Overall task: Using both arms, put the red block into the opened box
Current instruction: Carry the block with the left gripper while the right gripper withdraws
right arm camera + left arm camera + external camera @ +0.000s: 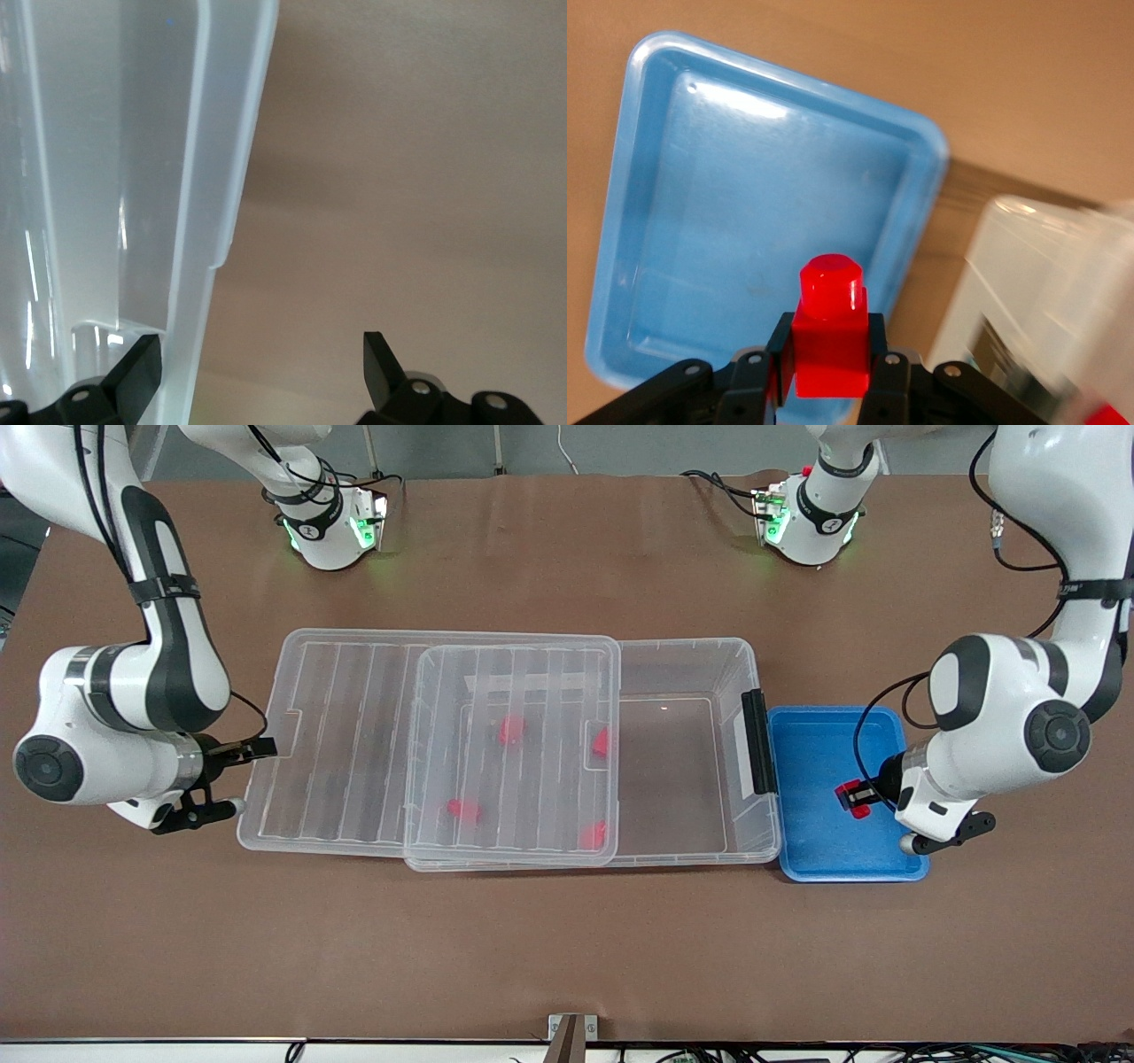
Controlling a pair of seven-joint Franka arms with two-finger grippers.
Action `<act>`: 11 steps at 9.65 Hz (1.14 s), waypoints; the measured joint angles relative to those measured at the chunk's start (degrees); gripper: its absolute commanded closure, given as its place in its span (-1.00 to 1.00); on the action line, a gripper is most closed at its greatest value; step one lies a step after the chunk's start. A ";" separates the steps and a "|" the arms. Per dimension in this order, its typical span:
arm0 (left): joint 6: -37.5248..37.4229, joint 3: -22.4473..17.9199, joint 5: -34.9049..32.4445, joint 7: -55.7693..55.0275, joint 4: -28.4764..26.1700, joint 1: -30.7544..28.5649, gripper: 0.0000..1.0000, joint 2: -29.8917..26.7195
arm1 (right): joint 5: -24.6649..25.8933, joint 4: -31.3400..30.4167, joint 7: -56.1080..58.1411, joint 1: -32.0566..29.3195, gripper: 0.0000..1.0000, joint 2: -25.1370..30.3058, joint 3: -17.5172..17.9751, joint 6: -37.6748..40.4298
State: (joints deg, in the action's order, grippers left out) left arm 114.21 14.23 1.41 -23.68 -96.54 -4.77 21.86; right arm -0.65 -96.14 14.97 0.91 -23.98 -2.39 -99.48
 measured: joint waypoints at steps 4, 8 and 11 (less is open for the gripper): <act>-4.97 8.67 0.06 -9.85 1.69 0.60 1.00 -3.13 | 2.30 0.50 1.68 -1.32 -1.00 0.12 -0.01 0.75; -2.03 10.09 -0.57 -12.32 1.30 7.47 1.00 1.76 | 2.42 5.69 1.73 -1.37 -1.00 0.35 0.06 5.12; 1.01 10.14 -6.66 -12.50 1.09 14.20 1.00 7.14 | 2.41 12.46 -4.19 -1.49 -1.00 2.09 0.01 11.49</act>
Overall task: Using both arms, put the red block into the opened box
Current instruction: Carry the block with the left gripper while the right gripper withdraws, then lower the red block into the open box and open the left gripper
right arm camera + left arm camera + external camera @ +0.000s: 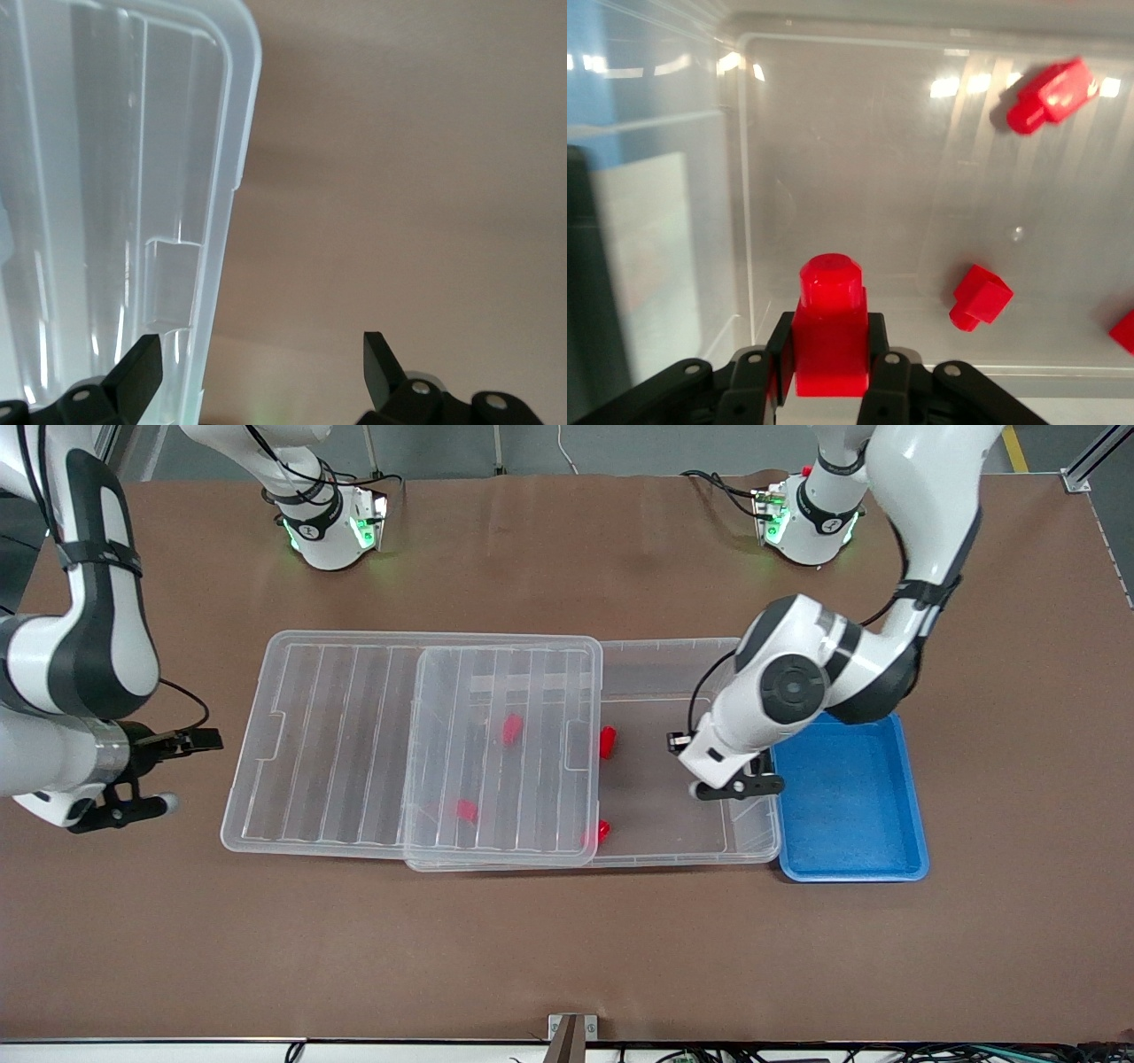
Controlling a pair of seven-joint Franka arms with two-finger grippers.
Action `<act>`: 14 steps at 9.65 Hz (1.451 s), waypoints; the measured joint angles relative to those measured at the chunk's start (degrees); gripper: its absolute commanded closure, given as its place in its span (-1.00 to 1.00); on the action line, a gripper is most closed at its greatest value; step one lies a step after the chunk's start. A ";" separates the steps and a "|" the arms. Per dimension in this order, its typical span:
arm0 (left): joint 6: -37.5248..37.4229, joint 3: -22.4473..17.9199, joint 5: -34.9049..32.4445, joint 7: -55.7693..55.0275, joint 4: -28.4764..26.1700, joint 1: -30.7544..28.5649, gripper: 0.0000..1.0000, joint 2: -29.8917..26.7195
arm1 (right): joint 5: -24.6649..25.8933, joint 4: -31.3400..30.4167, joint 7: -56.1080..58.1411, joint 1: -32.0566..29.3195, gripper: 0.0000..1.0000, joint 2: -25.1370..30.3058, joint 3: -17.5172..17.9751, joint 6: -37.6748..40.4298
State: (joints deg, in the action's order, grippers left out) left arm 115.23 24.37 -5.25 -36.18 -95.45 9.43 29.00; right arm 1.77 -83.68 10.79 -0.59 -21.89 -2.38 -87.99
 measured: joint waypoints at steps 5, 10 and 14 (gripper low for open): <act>8.69 -0.05 -6.46 0.23 -4.19 2.63 0.99 6.19 | -0.28 4.91 -12.74 -3.00 -1.00 8.78 -0.03 0.26; 17.83 -0.23 -10.35 0.28 -7.75 1.88 -0.82 8.49 | -3.44 5.83 -17.83 -7.02 -1.00 19.01 0.02 8.66; 17.19 -0.18 -10.41 0.25 -5.86 1.18 -1.00 7.28 | -3.50 4.17 -16.90 -9.17 -1.00 18.26 0.22 7.24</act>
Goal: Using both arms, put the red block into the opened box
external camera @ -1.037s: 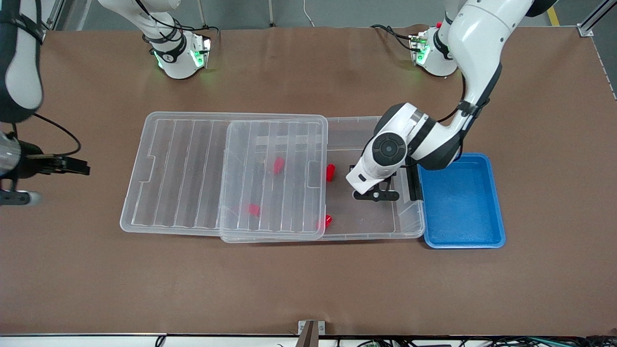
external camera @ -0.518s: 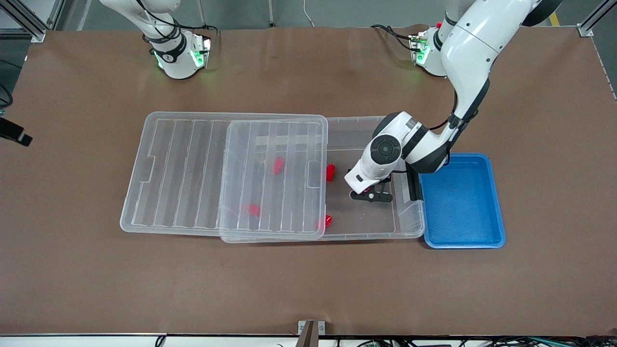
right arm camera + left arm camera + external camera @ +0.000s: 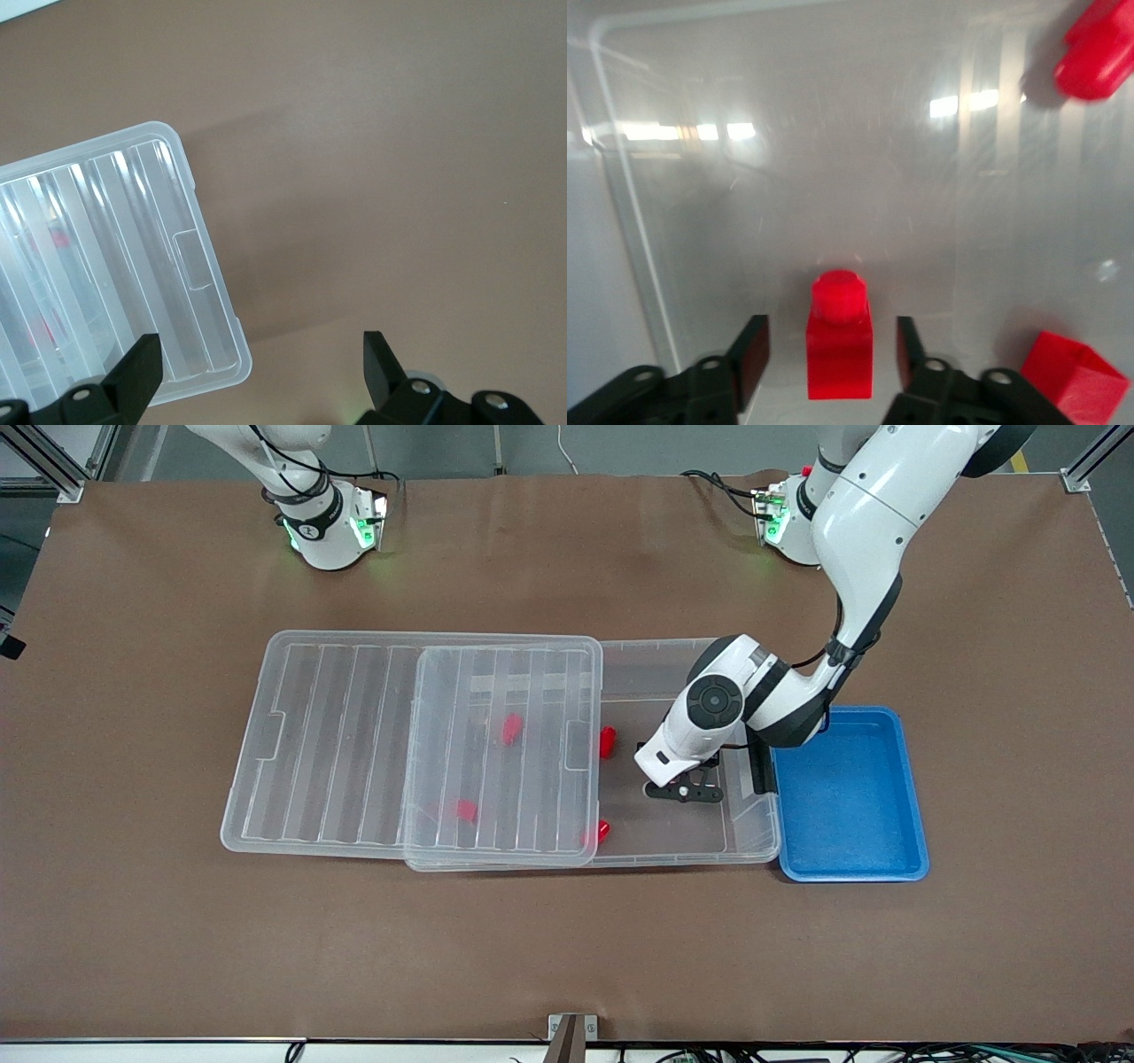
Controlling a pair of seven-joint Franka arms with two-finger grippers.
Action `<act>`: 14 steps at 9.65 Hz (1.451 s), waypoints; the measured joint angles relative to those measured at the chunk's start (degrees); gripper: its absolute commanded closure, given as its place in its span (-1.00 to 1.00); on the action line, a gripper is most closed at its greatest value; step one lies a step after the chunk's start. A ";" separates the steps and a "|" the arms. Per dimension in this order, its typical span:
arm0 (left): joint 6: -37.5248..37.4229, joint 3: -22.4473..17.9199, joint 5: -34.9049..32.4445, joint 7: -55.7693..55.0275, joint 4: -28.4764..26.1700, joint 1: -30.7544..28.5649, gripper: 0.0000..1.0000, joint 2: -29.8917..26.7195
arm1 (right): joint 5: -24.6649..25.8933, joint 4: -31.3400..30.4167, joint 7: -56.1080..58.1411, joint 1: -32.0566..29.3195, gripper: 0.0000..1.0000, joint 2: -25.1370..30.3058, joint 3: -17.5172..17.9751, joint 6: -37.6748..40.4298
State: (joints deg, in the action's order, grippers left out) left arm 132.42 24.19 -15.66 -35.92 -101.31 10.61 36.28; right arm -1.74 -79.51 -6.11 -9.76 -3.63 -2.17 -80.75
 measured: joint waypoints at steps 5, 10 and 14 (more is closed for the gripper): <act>-20.33 0.08 0.20 -0.01 12.41 -3.58 -1.00 -13.40 | 0.00 -1.21 0.00 0.04 -1.00 -0.70 0.35 -0.92; -31.23 0.05 1.22 0.51 21.77 -8.50 -1.00 -19.79 | 0.00 -1.23 0.00 0.02 -1.00 -0.70 0.35 -1.03; -37.00 -0.26 9.83 10.90 21.91 -16.59 -1.00 -26.10 | 0.00 -1.27 0.03 -0.08 -1.00 -0.74 0.26 -1.07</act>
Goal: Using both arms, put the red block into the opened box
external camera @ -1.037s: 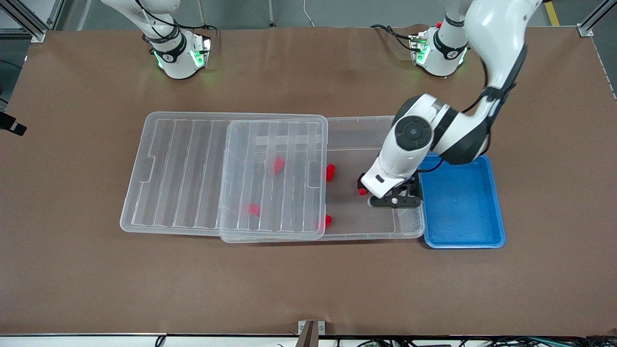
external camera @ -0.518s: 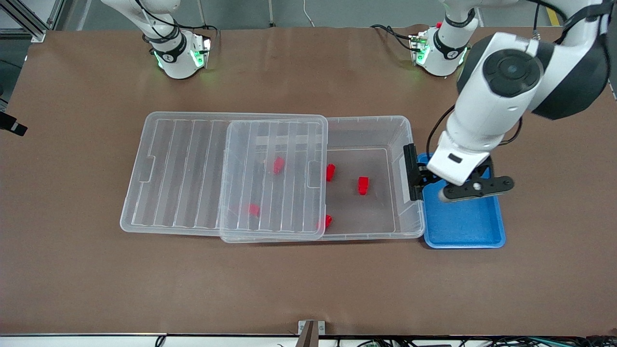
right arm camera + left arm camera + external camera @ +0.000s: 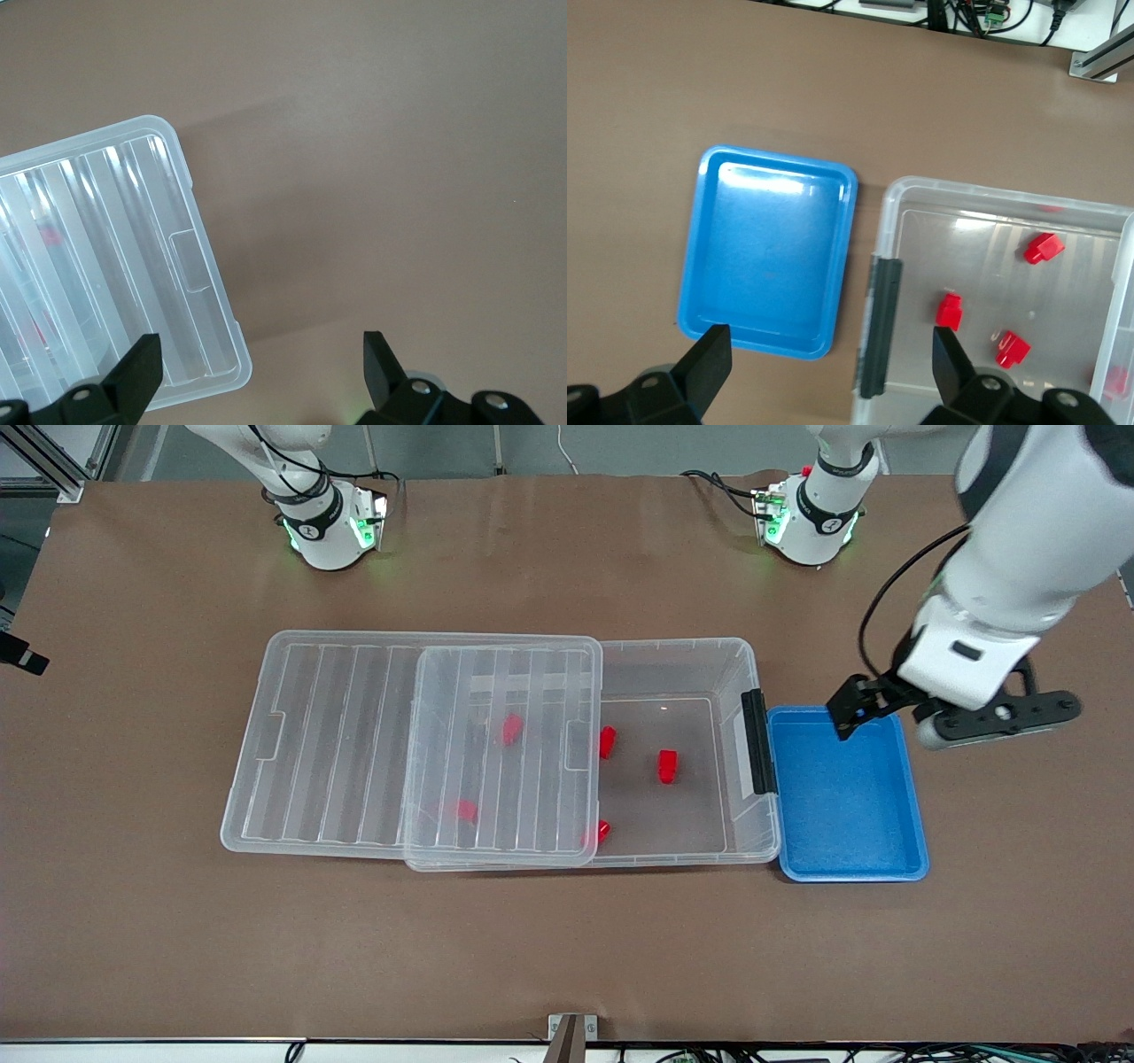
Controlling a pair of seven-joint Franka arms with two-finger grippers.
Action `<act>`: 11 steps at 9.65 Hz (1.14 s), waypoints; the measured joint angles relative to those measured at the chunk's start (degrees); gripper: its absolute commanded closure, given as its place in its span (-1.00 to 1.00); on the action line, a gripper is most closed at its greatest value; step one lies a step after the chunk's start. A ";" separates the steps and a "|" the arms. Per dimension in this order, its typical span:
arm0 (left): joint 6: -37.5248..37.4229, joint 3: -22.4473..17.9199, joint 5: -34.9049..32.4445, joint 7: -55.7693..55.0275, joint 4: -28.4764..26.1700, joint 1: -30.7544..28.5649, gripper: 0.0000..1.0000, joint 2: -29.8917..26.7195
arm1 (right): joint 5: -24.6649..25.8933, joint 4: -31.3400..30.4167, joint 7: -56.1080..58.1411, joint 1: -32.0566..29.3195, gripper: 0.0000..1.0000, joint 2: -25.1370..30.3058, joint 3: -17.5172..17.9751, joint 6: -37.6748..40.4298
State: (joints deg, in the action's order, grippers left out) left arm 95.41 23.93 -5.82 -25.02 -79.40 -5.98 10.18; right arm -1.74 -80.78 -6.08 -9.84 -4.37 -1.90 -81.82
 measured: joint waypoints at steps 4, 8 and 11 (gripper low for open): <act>-6.06 -5.88 3.64 11.77 -1.23 -2.54 -1.00 -4.81 | 0.01 -4.51 8.65 -1.02 0.20 -2.27 -0.12 -8.15; -6.90 -16.81 5.83 15.99 -9.79 2.76 -1.00 -13.33 | -0.02 -19.90 21.11 -3.82 1.00 -5.18 -0.03 -22.30; -6.89 -16.89 5.84 15.99 -11.28 3.29 -1.00 -14.25 | -0.39 -24.05 24.21 -1.71 1.00 -10.03 0.82 -24.75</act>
State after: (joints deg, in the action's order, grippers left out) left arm 88.52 7.04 0.02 -9.03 -90.68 -2.69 -4.06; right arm -2.13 -104.83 18.13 -11.55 -14.40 -1.08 -106.57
